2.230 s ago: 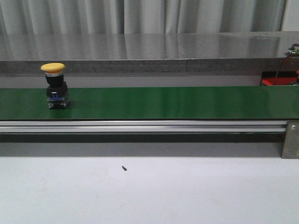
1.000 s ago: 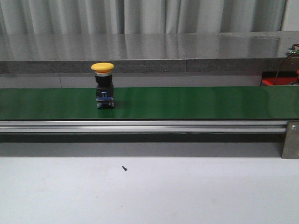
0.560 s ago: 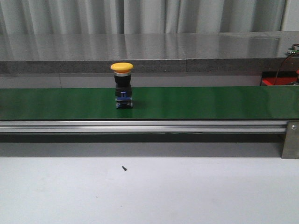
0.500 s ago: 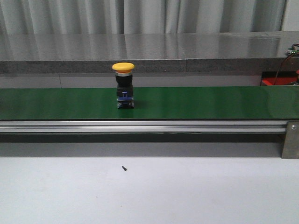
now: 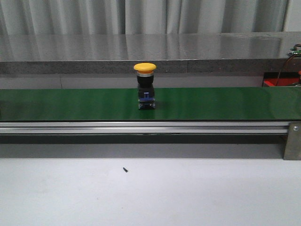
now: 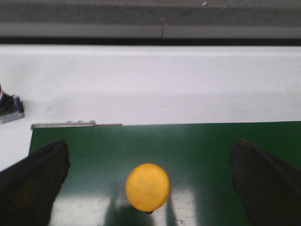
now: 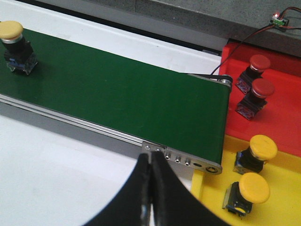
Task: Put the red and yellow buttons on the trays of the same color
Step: 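Set the second yellow button on the belt start and open the left gripper, then lower the right gripper onto the first yellow button at the belt end and grasp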
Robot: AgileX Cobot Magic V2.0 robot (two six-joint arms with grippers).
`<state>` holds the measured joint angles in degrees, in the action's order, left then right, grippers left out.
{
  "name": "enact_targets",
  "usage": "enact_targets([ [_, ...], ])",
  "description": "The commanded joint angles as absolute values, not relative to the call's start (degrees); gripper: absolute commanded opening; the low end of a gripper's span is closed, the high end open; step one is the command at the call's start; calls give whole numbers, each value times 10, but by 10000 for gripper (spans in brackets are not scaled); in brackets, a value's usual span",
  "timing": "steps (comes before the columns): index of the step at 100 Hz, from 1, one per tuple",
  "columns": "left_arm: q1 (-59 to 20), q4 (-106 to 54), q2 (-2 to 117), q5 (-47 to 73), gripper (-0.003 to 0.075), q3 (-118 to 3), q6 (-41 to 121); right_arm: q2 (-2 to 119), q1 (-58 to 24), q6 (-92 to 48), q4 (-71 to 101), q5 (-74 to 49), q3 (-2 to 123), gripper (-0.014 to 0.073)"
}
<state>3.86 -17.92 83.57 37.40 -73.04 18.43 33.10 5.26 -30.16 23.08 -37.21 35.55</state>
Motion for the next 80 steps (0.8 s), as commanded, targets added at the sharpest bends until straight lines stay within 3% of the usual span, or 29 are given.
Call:
enact_targets([
  [1, 7, -194, 767, 315, 672, -713, 188, 330, 54, -304, 234, -320, 369, -68],
  [29, -45, -204, 613, 264, 666, -550, 188, 330, 54, -304, 233, -293, 369, -68],
  [38, -46, -204, 563, 255, 619, -501, 188, 330, 54, -303, 233, -290, 369, -68],
  [57, -46, -204, 461, 240, 403, -402, 188, 330, 54, -303, 233, -291, 369, -68],
  [72, -46, -206, 385, 240, 146, -362, 188, 331, 54, -303, 242, -323, 369, -58],
  [80, -46, -203, 360, 237, 17, -351, 188, 339, 54, -303, 245, -351, 371, 9],
])
